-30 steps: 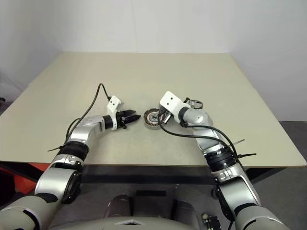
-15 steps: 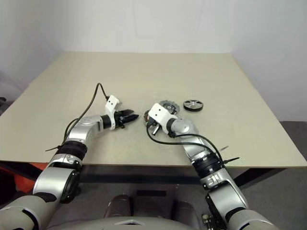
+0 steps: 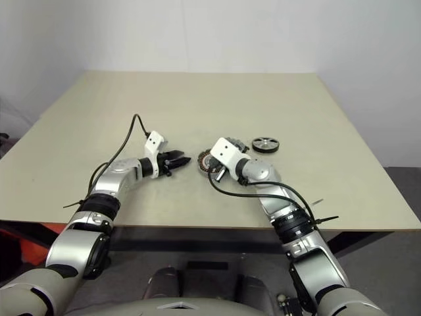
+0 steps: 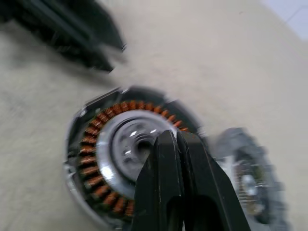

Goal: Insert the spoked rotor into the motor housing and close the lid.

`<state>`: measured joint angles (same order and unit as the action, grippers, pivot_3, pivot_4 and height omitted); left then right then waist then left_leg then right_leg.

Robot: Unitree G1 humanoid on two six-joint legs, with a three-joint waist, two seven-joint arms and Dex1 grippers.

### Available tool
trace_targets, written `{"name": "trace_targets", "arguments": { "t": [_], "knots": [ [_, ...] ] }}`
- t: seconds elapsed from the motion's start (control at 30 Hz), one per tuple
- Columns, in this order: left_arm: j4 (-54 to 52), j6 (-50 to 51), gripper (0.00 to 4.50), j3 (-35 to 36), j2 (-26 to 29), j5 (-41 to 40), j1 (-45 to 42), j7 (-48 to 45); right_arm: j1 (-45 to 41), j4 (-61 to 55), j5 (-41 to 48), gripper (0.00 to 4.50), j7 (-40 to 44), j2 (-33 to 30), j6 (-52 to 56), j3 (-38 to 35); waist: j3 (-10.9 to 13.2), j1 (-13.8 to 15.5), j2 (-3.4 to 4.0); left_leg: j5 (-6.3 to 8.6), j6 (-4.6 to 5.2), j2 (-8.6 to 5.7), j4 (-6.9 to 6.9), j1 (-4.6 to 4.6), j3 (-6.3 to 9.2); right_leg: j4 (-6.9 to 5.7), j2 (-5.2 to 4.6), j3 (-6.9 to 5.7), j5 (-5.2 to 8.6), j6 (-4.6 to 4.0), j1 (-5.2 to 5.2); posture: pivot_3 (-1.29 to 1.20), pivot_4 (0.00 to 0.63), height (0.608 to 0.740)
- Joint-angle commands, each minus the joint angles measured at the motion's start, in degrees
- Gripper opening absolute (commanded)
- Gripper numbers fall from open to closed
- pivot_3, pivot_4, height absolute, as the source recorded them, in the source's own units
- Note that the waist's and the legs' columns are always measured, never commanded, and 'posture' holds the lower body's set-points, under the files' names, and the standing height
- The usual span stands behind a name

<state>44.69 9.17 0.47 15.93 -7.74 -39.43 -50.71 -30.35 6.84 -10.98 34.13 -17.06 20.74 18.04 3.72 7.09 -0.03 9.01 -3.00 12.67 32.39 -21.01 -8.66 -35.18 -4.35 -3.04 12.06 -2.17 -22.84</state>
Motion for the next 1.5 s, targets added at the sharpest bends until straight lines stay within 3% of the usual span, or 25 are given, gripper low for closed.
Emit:
{"name": "trace_targets", "arguments": {
  "t": [0.03, 0.17, 0.33, 0.47, 0.73, 0.83, 1.1, 1.5],
  "knots": [
    [0.0, -1.2, 2.2, 0.3, 0.0, -0.5, -1.8, 0.0, -1.4, -2.7, 0.9, 0.04, 0.2, -0.4, 0.2, -1.4, 0.0, 0.0, 0.0, 0.0, 0.0, 0.0, 0.0, 0.0, 0.0, 0.0, 0.0, 0.0, 0.0, 0.0, 0.0, 0.0, 0.0, 0.74],
    [0.2, -1.5, 2.2, 0.3, -0.2, -0.5, -1.9, -0.1, -1.6, -1.2, 1.7, 0.04, -2.8, -0.3, 2.5, -4.9, 0.0, 0.0, 0.0, 0.0, 0.0, -0.01, 0.0, 0.0, 0.0, 0.0, 0.0, 0.0, 0.0, 0.0, 0.0, 0.0, 0.0, 0.74],
    [0.2, -1.7, 2.2, 0.2, -0.3, -0.5, -1.7, -0.4, -3.0, 0.9, 5.8, 0.04, -7.8, -2.8, 5.9, -16.0, 0.0, 0.3, 0.0, -0.02, -0.03, -0.05, 0.02, -0.03, 0.0, 0.0, -0.03, 0.0, 0.0, 0.0, 0.01, 0.0, 0.0, 0.74],
    [0.2, -1.9, 2.2, -0.1, -0.4, -0.6, -2.0, -1.5, -4.5, 1.2, 8.2, 0.93, -15.8, -3.7, 9.5, -25.7, 0.0, 0.2, 0.01, -0.06, -0.09, -0.06, -0.01, -0.03, 0.0, 0.01, -0.03, 0.0, 0.0, 0.0, -0.01, 0.0, 0.0, 0.74],
    [1.8, -2.9, 2.2, -0.9, -1.2, -0.1, -3.2, -2.1, -10.9, 2.2, 28.4, 0.93, -32.2, 6.9, 29.3, -54.1, 0.0, 0.1, 0.06, -0.07, -0.11, -0.06, -0.09, 0.04, -0.05, 0.0, -0.01, 0.01, 0.0, -0.01, -0.04, 0.0, 0.0, 0.74],
    [2.2, -3.3, 2.2, -1.2, -1.0, 0.1, -3.4, -2.4, -13.0, 4.0, 34.6, 0.93, -36.8, 9.7, 33.0, -61.2, 0.0, 0.1, 0.11, -0.08, -0.12, -0.07, -0.09, 0.03, -0.05, -0.01, -0.03, 0.02, 0.0, -0.01, -0.06, 0.0, 0.0, 0.74],
    [2.9, -4.0, 2.2, -1.1, -0.2, 0.4, -3.4, -2.5, -14.7, 7.0, 44.1, 0.93, -43.4, 11.9, 36.2, -67.1, 0.1, 0.2, 0.3, -0.16, -0.27, -0.07, -0.15, -0.02, -0.08, 0.0, -0.02, 0.02, 0.0, -0.01, -0.14, 0.0, 0.0, 0.74],
    [2.6, -4.2, 2.2, -1.1, 0.2, 0.4, -2.9, -2.3, -12.2, 6.9, 48.0, 0.93, -47.9, 13.6, 37.6, -64.3, 0.1, 0.2, 0.39, -0.19, -0.32, -0.07, -0.19, -0.03, -0.09, 0.01, -0.02, 0.02, 0.0, 0.01, -0.16, 0.0, 0.0, 0.74]
  ]
}}
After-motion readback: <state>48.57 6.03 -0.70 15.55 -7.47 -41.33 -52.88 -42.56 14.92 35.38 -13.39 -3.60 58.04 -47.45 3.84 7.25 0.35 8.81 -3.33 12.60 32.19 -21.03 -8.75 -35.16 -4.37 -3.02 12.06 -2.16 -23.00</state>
